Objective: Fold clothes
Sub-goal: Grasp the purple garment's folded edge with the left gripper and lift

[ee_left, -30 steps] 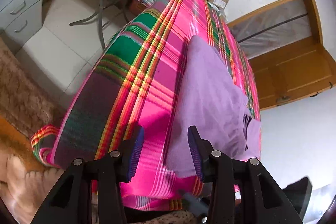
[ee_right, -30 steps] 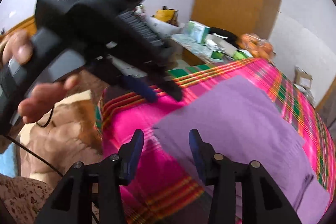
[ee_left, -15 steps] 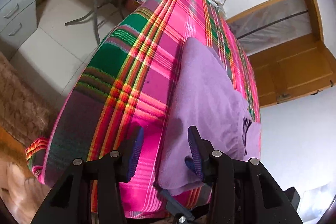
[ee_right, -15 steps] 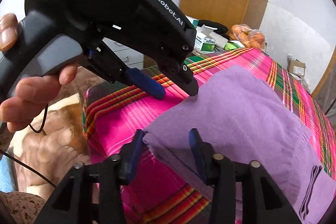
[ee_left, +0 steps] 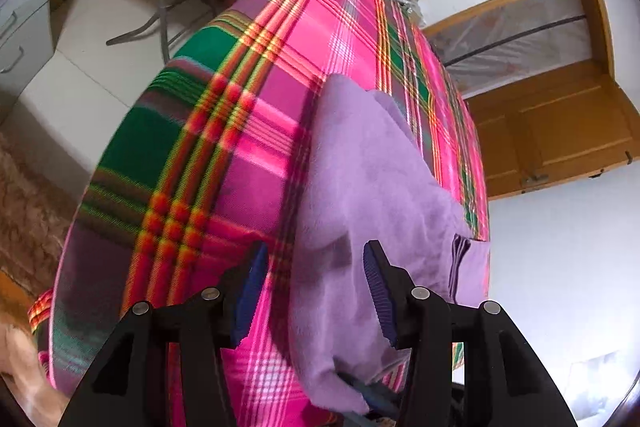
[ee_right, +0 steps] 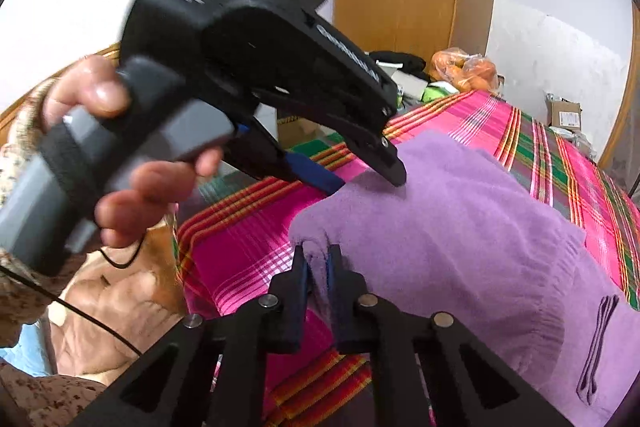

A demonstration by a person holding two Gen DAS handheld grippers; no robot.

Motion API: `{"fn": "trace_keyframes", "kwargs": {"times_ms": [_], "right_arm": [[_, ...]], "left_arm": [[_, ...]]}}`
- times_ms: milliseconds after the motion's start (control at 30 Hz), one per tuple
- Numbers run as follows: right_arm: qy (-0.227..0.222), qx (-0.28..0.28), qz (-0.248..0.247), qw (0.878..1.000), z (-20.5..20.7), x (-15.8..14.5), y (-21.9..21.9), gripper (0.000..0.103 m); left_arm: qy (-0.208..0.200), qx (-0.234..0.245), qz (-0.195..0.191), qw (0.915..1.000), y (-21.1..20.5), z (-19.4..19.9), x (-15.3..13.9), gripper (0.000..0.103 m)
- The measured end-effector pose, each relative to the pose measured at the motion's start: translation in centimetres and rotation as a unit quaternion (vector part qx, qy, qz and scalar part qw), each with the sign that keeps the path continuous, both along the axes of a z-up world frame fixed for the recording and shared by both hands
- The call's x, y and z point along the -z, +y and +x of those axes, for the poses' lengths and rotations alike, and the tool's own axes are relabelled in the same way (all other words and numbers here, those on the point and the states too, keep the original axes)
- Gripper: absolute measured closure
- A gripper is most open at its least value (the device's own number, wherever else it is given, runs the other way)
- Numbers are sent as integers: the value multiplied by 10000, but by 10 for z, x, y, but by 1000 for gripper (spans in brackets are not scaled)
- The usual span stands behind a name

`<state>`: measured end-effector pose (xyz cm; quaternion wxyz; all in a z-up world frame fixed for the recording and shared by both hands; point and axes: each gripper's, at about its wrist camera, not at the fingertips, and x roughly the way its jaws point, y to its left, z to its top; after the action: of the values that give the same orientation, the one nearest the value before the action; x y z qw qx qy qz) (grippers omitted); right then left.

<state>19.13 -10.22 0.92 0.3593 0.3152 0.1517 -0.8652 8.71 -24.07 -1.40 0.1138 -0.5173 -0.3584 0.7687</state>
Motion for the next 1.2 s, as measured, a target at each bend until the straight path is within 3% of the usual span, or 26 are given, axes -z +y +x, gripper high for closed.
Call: {"fn": "trace_keyframes", "kwargs": {"times_ms": [333, 533, 867, 900, 1033, 1200], "right_arm": [[-38, 41, -345, 9994, -1, -13, 16, 95], [-9, 87, -445, 9990, 0, -17, 23, 95], [-31, 82, -544, 9985, 4, -21, 32, 95], [-27, 80, -549, 9985, 4, -21, 32, 95], [-30, 104, -558, 9984, 2, -22, 33, 95], [62, 181, -663, 9976, 5, -27, 40, 95]], "left_arm": [[-34, 256, 32, 9997, 11, -33, -1, 52], [-27, 442, -134, 9989, 22, -59, -5, 52], [-86, 539, 84, 9985, 19, -84, -2, 53], [-88, 547, 75, 9984, 20, -85, -2, 54], [-78, 590, -78, 9982, 23, -83, -4, 78], [22, 479, 0, 9988, 24, -82, -14, 84]]}}
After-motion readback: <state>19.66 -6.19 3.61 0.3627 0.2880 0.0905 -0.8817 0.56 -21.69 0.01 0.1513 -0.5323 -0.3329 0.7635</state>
